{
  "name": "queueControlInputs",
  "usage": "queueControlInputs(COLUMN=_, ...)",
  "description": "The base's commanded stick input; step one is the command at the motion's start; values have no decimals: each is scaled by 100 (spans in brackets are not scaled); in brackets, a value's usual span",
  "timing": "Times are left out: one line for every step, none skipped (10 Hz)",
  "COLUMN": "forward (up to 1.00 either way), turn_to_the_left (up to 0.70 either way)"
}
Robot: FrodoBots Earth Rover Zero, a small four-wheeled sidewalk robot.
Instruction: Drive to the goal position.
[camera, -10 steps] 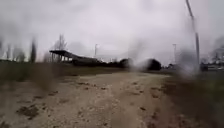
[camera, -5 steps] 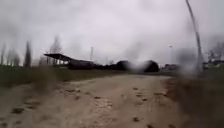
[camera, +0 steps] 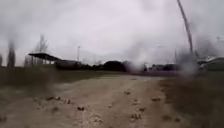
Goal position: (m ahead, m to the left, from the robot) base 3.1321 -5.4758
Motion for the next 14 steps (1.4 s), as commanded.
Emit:
queueControlInputs(forward=100, turn_to_the_left=0)
queueControlInputs(forward=100, turn_to_the_left=0)
queueControlInputs(forward=100, turn_to_the_left=0)
queueControlInputs(forward=100, turn_to_the_left=0)
queueControlInputs(forward=100, turn_to_the_left=0)
queueControlInputs(forward=100, turn_to_the_left=0)
queueControlInputs(forward=100, turn_to_the_left=0)
queueControlInputs(forward=100, turn_to_the_left=0)
queueControlInputs(forward=100, turn_to_the_left=0)
queueControlInputs(forward=100, turn_to_the_left=0)
queueControlInputs(forward=100, turn_to_the_left=0)
queueControlInputs(forward=100, turn_to_the_left=0)
queueControlInputs(forward=100, turn_to_the_left=0)
queueControlInputs(forward=100, turn_to_the_left=-40)
